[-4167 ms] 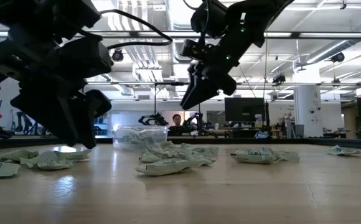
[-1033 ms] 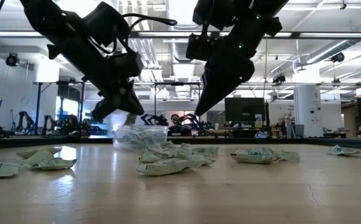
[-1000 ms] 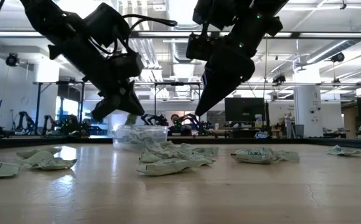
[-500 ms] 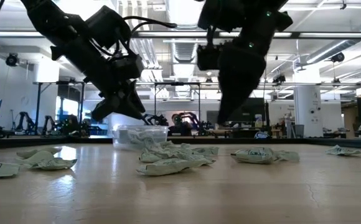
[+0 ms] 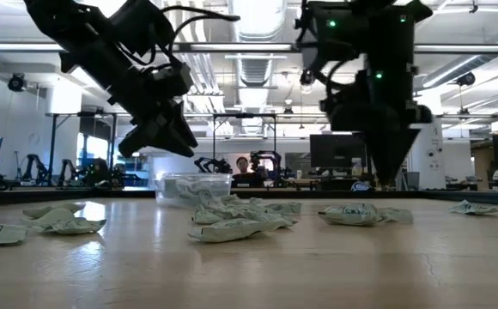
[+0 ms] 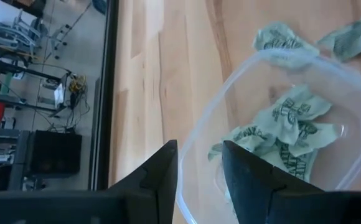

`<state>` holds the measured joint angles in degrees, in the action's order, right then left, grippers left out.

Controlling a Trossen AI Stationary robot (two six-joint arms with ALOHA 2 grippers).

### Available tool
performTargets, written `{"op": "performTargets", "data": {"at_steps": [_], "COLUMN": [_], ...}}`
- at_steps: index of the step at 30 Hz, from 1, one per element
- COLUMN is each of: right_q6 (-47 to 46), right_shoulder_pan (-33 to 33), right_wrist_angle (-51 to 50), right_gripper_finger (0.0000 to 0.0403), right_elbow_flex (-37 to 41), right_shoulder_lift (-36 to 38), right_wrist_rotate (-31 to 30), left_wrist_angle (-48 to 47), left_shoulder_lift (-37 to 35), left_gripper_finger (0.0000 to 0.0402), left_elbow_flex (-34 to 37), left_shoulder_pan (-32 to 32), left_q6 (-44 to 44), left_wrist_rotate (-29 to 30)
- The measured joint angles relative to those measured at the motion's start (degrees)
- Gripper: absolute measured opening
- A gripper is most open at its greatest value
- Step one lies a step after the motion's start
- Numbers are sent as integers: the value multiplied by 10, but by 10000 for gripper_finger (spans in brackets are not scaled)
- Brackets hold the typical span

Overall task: Pick and place Stevia / Truvia into bins
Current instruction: Put the stevia packet into the transparent bin

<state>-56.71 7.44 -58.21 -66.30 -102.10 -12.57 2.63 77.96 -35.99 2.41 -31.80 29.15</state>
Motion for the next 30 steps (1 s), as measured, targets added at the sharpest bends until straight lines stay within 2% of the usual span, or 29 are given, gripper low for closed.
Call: {"op": "performTargets", "data": {"at_steps": [4, 7, 14, 19, 30], "right_q6": [-116, -188, -281, -314, -331], "right_shoulder_pan": [13, 27, 73, 96, 102], "right_wrist_angle": [-71, -108, -110, -110, -67], "right_gripper_finger": [60, 56, 60, 82, 150], "right_elbow_flex": [1, 7, 43, 61, 102], "right_shoulder_lift": [0, 0, 0, 0, 0], "right_wrist_rotate": [-38, -44, -44, -42, -39], "left_wrist_angle": [-23, -40, -78, -88, -93], "left_shoulder_lift": [-20, -36, -70, -80, -79], "left_gripper_finger": [110, 110, 110, 110, 110], "left_elbow_flex": [0, 0, 0, -1, 0], "left_shoulder_pan": [-7, -11, -18, -21, -22], "left_q6": [20, 35, 74, 77, 77], "left_wrist_rotate": [0, 0, 0, -1, -4]}}
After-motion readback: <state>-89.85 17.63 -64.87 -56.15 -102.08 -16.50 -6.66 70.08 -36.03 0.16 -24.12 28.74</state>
